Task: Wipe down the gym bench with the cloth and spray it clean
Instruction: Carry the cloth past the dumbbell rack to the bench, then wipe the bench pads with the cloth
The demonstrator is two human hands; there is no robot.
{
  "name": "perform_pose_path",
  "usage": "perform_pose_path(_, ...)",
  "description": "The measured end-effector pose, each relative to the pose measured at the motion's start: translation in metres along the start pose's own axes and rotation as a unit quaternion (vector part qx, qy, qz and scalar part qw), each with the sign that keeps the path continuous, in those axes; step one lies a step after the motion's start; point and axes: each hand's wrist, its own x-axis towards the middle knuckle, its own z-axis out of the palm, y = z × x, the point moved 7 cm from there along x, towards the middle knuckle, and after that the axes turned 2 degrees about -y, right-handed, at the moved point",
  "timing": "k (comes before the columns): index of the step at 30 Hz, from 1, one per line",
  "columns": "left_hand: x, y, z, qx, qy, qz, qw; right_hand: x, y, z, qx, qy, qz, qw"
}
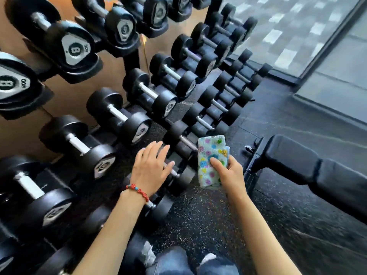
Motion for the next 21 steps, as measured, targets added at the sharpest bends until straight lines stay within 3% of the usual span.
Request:
perform_pose_path(10, 0.053, 0.202, 0.048, -0.038, -0.031, 0.143, 0.989, -0.029, 0.03, -0.204, 0.061, 0.164, 0.041, 0.984)
perform_pose_path(21, 0.14, 0.313, 0.112, -0.063, -0.089, 0.245, 0.963, -0.003, 0.046, -0.318, 0.102, 0.279, 0.053, 0.953)
